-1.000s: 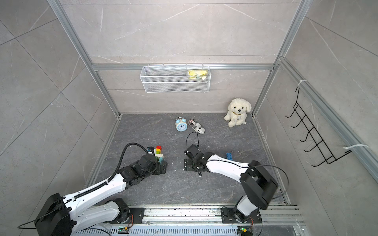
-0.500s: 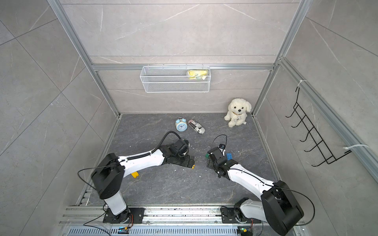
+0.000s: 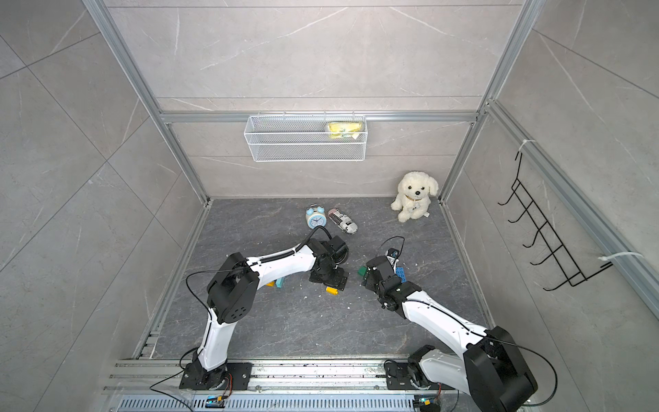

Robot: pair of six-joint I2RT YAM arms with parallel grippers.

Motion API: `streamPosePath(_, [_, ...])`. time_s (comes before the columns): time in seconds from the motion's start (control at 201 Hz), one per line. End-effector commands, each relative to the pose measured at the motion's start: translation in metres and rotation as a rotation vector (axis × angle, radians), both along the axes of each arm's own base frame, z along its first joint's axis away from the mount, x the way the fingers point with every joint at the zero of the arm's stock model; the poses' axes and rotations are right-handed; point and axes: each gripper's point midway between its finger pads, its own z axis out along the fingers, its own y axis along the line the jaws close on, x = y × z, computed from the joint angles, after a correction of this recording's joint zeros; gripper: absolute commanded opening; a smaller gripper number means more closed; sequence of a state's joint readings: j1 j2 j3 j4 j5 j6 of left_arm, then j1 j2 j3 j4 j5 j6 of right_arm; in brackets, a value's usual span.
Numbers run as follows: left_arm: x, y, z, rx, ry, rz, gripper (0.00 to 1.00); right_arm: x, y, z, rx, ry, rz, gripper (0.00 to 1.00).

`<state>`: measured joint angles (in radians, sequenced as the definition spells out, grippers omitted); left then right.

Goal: Assemble the letter h with lego
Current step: Pick up the lego brick from the center of the board.

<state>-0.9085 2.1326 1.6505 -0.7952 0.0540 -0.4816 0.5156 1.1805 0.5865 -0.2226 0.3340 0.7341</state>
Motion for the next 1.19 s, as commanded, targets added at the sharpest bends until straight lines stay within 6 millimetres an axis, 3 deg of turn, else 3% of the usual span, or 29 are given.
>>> streamPosePath(0.0, [-0.016, 0.008, -0.008, 0.071, 0.069, -0.036, 0.85, 0.0, -0.003, 0.003, 0.015, -0.024, -0.02, 0.78])
streamPosePath(0.214, [-0.016, 0.01, -0.016, 0.106, 0.081, 0.001, 0.76, 0.0, -0.006, 0.005, 0.008, -0.04, -0.023, 0.78])
streamPosePath(0.343, [-0.016, 0.004, -0.017, 0.098, 0.09, 0.006, 0.59, 0.0, -0.008, 0.007, 0.001, -0.047, -0.024, 0.78])
streamPosePath(0.528, [-0.017, 0.004, -0.016, 0.128, 0.075, 0.006, 0.51, 0.002, -0.01, 0.009, 0.0, -0.08, -0.03, 0.78])
streamPosePath(0.692, [-0.01, 0.001, -0.01, 0.12, 0.043, 0.033, 0.37, 0.005, 0.002, 0.007, -0.007, -0.11, 0.068, 0.81])
streamPosePath(0.871, [-0.002, -0.008, 0.016, 0.029, 0.008, 0.078, 0.3, 0.003, 0.022, 0.006, 0.015, -0.119, 0.218, 0.82])
streamPosePath(0.971, [0.003, -0.007, 0.037, -0.086, 0.01, 0.122, 0.29, -0.003, 0.05, 0.015, 0.116, -0.188, 0.368, 0.81])
streamPosePath(1.19, [0.024, 0.029, 0.079, -0.542, 0.113, 0.334, 0.25, -0.013, 0.092, 0.027, 0.255, -0.235, 0.591, 0.76])
